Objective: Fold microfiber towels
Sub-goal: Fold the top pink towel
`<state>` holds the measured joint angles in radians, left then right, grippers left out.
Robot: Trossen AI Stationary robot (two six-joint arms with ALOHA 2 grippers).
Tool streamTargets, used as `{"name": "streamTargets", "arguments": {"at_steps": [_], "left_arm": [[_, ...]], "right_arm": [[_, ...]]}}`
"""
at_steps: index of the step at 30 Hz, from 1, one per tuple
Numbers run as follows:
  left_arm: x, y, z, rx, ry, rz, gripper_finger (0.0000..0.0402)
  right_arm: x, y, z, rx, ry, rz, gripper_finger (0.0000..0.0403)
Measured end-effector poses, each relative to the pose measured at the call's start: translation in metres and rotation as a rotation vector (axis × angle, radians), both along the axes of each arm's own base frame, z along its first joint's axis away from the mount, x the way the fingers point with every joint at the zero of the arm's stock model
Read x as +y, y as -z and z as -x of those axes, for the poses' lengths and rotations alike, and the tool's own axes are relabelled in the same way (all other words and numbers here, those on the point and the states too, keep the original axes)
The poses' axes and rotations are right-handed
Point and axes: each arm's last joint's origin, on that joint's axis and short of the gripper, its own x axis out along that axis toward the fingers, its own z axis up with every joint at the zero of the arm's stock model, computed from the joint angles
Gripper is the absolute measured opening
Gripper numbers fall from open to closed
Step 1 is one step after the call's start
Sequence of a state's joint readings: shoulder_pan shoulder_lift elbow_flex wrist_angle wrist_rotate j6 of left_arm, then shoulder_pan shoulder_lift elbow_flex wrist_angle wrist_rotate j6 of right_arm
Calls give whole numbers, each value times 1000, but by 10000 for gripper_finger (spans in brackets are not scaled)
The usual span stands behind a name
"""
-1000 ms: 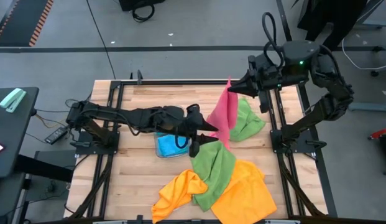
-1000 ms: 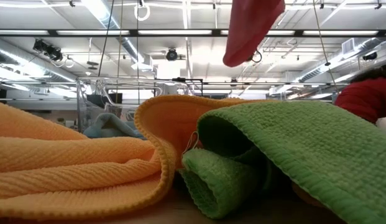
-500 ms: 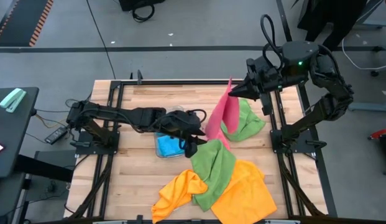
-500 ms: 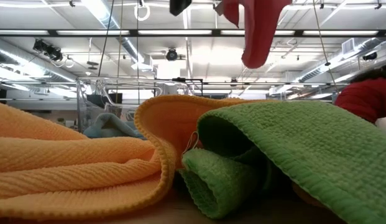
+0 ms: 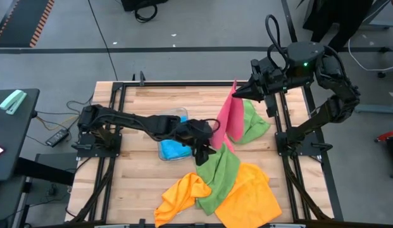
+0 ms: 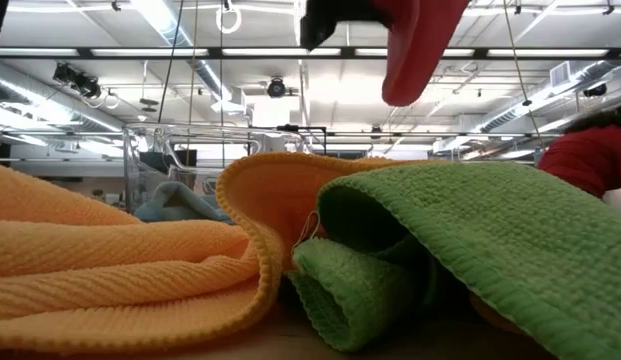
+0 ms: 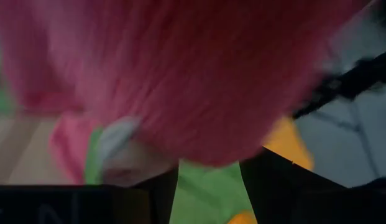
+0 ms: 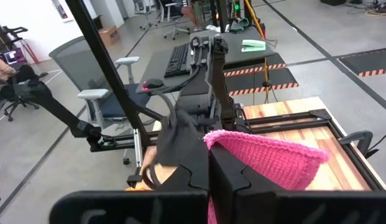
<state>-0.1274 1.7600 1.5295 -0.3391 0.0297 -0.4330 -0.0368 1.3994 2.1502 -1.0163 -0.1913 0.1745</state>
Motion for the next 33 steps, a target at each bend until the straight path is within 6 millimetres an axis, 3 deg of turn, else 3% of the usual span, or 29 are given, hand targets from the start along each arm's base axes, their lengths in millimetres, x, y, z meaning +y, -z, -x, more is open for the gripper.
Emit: {"name": "streamTargets", "arguments": {"at_steps": [7,23,29,33], "left_arm": [[0,-17,-3,-145,-14,14,172],[0,-23,-4,-214,-273,37,159],[2,-23,-4,-221,-347,72,133],[3,-23,-4,-224,-363,49,86]], "right_arm": [[0,0,0,2,9,6,4],[0,-4,11,-8,54,-73,4],[0,-4,13,-8,58,-88,4],[0,-4,13,-4,58,-89,4]]}}
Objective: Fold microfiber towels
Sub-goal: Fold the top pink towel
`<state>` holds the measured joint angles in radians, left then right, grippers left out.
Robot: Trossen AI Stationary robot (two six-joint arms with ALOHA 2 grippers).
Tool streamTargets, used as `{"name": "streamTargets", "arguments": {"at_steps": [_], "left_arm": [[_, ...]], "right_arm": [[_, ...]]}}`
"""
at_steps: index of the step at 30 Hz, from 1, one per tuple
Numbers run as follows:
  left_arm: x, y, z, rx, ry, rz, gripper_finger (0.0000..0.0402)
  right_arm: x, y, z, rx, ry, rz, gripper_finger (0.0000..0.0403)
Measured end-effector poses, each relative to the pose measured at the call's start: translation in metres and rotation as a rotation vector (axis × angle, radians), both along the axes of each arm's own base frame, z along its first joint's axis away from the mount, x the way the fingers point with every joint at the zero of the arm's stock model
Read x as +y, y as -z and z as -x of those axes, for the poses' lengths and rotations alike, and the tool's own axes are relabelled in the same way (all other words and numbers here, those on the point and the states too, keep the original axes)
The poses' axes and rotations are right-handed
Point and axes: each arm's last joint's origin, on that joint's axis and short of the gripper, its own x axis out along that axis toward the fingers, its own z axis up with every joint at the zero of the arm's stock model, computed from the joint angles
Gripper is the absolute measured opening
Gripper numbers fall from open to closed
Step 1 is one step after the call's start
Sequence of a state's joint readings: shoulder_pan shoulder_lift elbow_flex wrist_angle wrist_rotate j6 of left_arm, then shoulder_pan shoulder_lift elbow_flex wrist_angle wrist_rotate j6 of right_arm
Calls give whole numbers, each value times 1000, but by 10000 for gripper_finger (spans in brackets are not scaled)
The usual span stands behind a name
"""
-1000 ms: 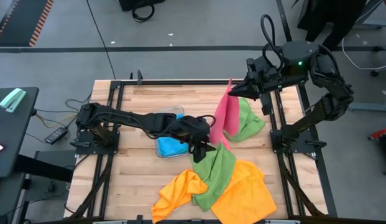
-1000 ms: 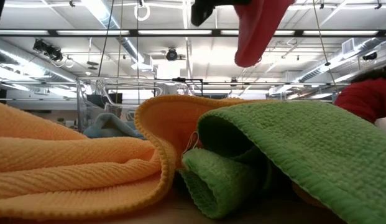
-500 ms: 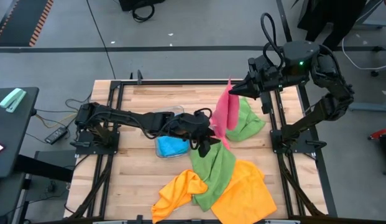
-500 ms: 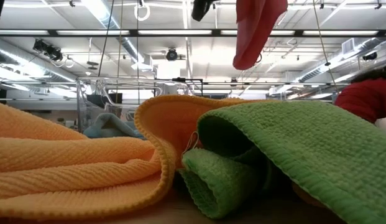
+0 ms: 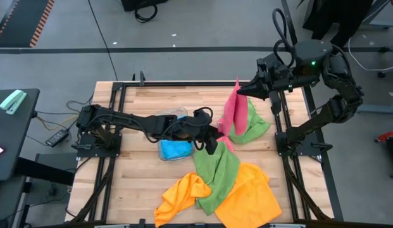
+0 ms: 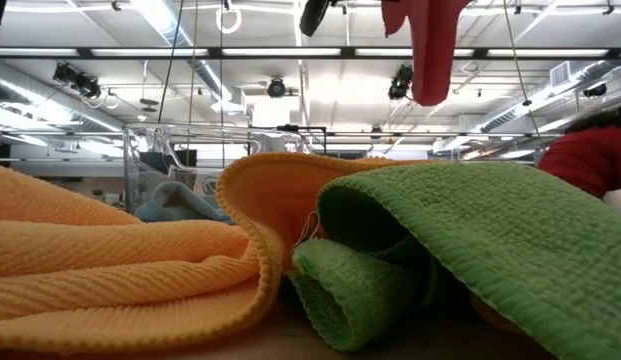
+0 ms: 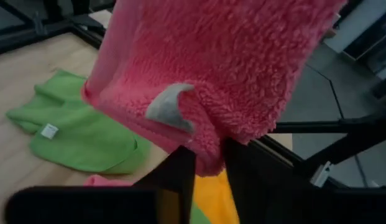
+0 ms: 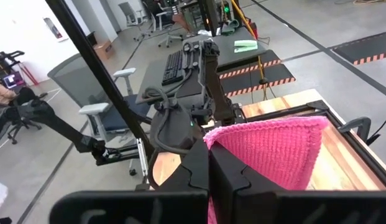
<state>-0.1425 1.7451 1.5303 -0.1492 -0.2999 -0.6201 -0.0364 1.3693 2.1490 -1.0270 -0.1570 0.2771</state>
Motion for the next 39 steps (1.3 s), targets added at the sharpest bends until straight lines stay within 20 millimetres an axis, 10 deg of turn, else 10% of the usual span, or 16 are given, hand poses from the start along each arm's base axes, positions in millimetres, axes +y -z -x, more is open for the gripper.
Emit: {"name": "streamTargets", "arguments": {"at_steps": [5,14,39], "left_arm": [[0,-3,1,-5,20,-60,12],[9,-36,33,30,70,-256,10],[69,-46,58,228,58,-487,23]], "right_arm": [[0,2,2,23,-1,-1,4],[1,32,16,351,-80,130,4],[-18,124,-12,879,-101,384,6]]}}
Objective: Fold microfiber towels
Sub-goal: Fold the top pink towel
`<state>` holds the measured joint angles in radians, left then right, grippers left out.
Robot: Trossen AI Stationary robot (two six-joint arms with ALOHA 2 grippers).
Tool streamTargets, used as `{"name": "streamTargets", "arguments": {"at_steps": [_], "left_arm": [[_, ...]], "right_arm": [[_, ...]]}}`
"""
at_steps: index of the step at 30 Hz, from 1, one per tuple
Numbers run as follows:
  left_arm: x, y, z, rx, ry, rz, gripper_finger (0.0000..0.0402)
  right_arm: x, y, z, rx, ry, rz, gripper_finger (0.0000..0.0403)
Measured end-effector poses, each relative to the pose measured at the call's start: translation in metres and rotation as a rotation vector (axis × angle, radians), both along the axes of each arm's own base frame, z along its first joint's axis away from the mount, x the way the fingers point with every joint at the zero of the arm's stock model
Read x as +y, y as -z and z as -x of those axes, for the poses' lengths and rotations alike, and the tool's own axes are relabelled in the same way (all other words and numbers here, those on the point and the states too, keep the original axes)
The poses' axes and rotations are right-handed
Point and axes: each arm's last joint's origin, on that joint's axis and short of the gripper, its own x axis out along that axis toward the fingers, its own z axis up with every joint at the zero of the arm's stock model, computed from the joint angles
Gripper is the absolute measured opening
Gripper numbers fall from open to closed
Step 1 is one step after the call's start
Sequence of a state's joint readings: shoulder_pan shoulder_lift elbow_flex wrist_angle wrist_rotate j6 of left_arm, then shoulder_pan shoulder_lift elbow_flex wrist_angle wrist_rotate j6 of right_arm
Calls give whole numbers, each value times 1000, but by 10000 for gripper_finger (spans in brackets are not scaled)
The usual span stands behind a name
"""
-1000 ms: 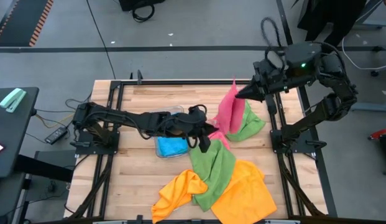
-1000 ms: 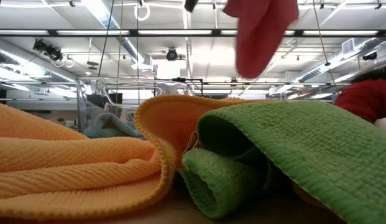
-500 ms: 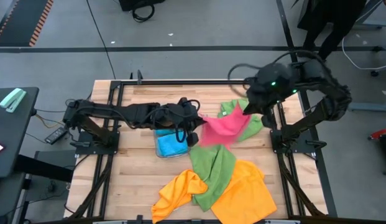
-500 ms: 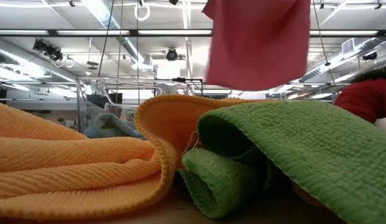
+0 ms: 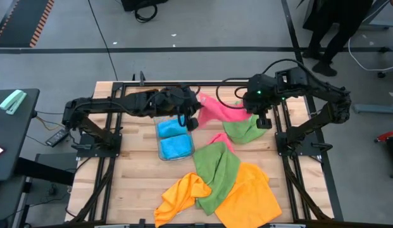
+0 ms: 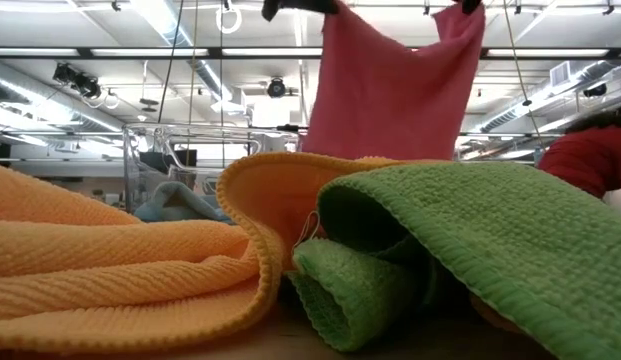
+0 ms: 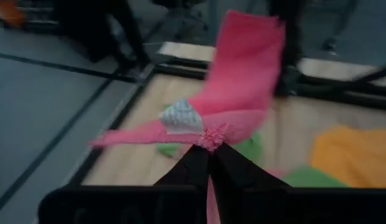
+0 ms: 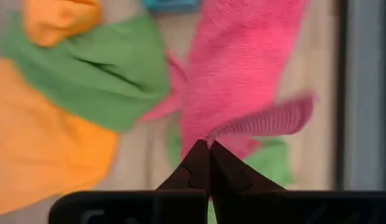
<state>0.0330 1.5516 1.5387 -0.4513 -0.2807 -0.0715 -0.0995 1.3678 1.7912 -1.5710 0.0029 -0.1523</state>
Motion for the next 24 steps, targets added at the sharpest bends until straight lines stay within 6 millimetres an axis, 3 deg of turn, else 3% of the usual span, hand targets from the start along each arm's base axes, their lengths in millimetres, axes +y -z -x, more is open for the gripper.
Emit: {"name": "streamTargets", "arguments": {"at_steps": [6,13,16,21,24], "left_arm": [[-26,-1,2,-2,176,155,7],[-71,5,0,20,389,346,26],[-86,7,3,50,463,397,19],[-85,21,-2,117,445,370,8],[-78,42,-11,184,397,375,21]], "right_arm": [[21,-1,-1,-10,-70,-218,7],[67,1,-6,8,-189,-498,7],[84,0,-3,11,-279,-524,7],[79,6,-7,-23,-266,-364,7],[68,27,-15,29,-242,-332,7]]}}
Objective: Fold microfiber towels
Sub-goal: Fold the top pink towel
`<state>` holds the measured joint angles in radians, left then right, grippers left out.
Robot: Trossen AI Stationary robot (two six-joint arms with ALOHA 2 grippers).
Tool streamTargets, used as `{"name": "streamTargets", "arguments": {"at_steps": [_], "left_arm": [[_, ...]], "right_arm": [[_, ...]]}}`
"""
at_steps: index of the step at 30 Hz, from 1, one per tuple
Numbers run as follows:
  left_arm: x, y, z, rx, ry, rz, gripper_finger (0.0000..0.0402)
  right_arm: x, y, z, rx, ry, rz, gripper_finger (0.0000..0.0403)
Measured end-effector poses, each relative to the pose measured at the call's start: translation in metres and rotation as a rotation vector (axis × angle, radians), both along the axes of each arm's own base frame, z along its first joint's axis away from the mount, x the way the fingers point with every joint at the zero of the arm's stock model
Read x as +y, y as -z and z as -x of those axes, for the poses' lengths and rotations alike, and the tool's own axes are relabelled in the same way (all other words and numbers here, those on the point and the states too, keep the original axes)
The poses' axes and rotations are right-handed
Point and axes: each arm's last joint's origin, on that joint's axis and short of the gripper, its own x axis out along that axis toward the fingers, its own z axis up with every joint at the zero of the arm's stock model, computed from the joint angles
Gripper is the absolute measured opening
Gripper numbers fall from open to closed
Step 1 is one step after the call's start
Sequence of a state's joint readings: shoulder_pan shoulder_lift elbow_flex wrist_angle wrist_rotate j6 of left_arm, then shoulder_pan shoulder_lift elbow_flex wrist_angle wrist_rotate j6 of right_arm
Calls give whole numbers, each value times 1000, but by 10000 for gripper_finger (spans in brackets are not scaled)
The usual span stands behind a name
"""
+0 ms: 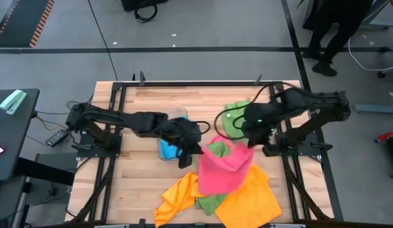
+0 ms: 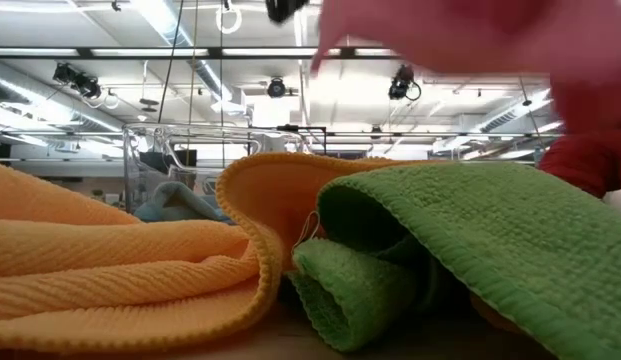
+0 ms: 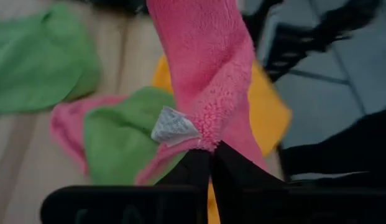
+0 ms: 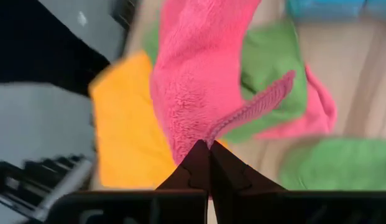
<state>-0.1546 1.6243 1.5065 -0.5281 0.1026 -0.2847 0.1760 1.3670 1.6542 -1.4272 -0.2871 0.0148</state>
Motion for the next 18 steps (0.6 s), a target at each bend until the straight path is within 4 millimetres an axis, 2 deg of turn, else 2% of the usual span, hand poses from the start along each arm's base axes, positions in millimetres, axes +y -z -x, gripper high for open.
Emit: {"name": "streamTargets", "arguments": {"at_steps": [5,9,13,18], "left_arm": [[14,35,-11,157,-143,-131,22],[28,48,-15,222,-226,-173,8],[42,58,-15,303,-310,-144,12],[51,62,-15,338,-352,-129,34]], "right_arm": [[-20,53,-9,131,28,138,8],[-39,89,-13,193,90,203,8],[-57,111,-16,201,183,216,8],[-74,126,-22,142,262,219,8]]}}
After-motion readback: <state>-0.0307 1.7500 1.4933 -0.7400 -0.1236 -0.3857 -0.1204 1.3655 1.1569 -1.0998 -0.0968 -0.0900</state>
